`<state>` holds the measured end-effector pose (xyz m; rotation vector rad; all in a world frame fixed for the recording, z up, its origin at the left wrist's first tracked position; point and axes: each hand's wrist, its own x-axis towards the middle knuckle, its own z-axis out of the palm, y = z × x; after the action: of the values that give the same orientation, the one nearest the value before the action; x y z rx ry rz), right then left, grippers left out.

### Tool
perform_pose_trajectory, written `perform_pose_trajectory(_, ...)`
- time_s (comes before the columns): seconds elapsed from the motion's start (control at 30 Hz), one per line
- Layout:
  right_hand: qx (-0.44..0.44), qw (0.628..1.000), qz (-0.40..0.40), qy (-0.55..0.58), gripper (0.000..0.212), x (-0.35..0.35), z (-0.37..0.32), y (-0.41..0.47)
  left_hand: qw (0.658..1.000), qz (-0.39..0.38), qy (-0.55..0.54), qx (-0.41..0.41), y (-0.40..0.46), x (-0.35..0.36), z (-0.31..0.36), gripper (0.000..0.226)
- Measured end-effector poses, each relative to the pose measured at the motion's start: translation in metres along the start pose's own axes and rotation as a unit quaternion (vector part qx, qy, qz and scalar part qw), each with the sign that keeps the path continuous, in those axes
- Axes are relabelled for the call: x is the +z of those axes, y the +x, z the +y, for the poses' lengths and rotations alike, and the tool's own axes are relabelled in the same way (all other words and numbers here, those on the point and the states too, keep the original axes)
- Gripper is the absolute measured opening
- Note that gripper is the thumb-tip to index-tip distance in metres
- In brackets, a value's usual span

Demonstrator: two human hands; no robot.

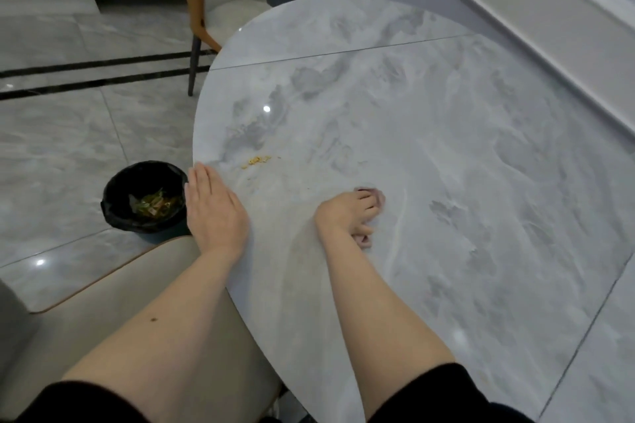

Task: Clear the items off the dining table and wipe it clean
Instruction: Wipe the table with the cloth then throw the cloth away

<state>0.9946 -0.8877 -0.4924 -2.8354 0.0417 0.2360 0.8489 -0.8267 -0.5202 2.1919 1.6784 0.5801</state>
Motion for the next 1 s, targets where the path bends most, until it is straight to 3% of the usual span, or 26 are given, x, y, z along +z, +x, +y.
perform_pose_trajectory(0.3,-0.079,0.983,-0.137,0.093,0.058,0.02,-0.087,-0.039,1.0,0.005,-0.007,-0.014,0.004,0.007,-0.001,0.052)
perform_pose_trajectory(0.43,-0.146,0.982,-0.089,0.078,0.057,0.004,-0.081,-0.005,1.0,0.002,0.0,-0.012,0.003,0.007,0.0,0.053)
perform_pose_trajectory(0.53,-0.187,0.974,-0.121,0.041,0.049,0.004,-0.082,0.011,1.0,0.007,0.011,-0.013,0.003,0.008,0.0,0.054)
perform_pose_trajectory(0.7,-0.393,0.903,-0.173,0.008,0.05,0.016,-0.103,-0.01,1.0,0.015,0.007,-0.011,0.005,0.011,-0.001,0.067)
perform_pose_trajectory(0.8,-0.505,0.837,-0.211,0.017,0.053,0.024,-0.099,-0.017,1.0,0.013,0.0,-0.015,0.005,0.009,-0.001,0.062)
perform_pose_trajectory(0.9,-0.555,0.791,-0.248,0.066,0.056,0.021,-0.085,-0.022,1.0,0.008,-0.006,-0.014,0.006,0.009,-0.003,0.053)
perform_pose_trajectory(1.0,-0.568,0.763,-0.286,0.118,0.047,-0.002,-0.072,-0.025,0.999,0.005,-0.03,-0.018,0.006,0.008,-0.005,0.051)
